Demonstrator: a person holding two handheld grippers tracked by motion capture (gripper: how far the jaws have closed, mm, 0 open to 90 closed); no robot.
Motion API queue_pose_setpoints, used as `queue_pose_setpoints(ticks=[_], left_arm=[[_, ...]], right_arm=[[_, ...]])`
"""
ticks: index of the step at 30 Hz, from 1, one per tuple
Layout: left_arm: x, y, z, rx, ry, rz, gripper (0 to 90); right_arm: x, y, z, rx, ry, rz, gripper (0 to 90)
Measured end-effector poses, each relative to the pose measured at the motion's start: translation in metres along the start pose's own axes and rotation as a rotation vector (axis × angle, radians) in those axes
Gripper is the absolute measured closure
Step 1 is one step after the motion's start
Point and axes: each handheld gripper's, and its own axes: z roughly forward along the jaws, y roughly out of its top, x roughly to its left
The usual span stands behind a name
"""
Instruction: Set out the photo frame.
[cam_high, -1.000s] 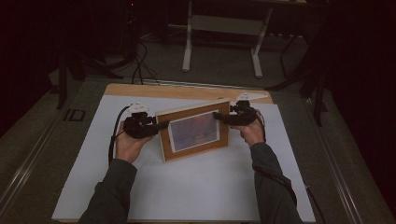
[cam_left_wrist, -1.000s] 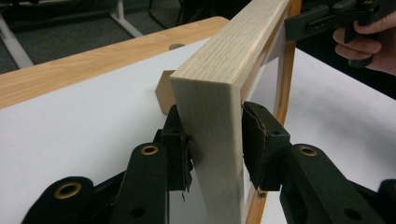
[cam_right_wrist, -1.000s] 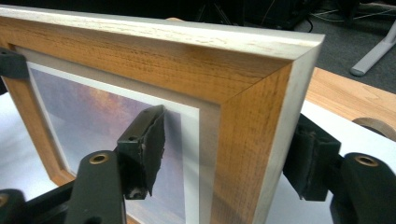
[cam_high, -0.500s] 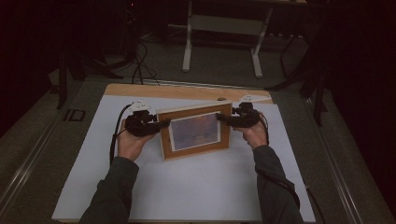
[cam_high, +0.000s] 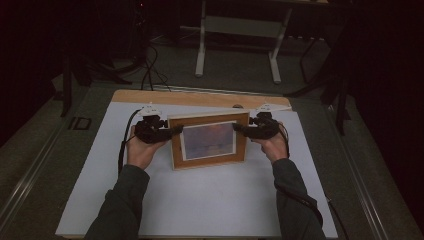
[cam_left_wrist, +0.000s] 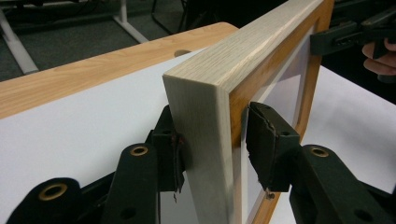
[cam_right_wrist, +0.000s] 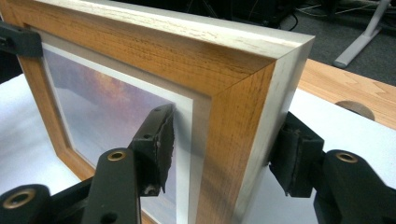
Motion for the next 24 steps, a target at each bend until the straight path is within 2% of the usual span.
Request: queue_pose_setpoints(ticks=[14,19,24], left_arm=[[0.006,0.003,0.005,-0.014,-0.013,-0.024,55.8],[0.008,0.003,0.007,-0.028,-0.018,-0.053,54.6],[0.010,0.003,0.008,-0.036,-0.023,-0.060,53.9]], right_arm=[[0.004,-0.007,-0.008,-0.008,-0.014,0.015,49.8],[0.005,-0.009,-0.009,-0.015,-0.013,0.019,51.4],[0.006,-0.011,-0.011,-0.026,-0.010,0.028,52.6]])
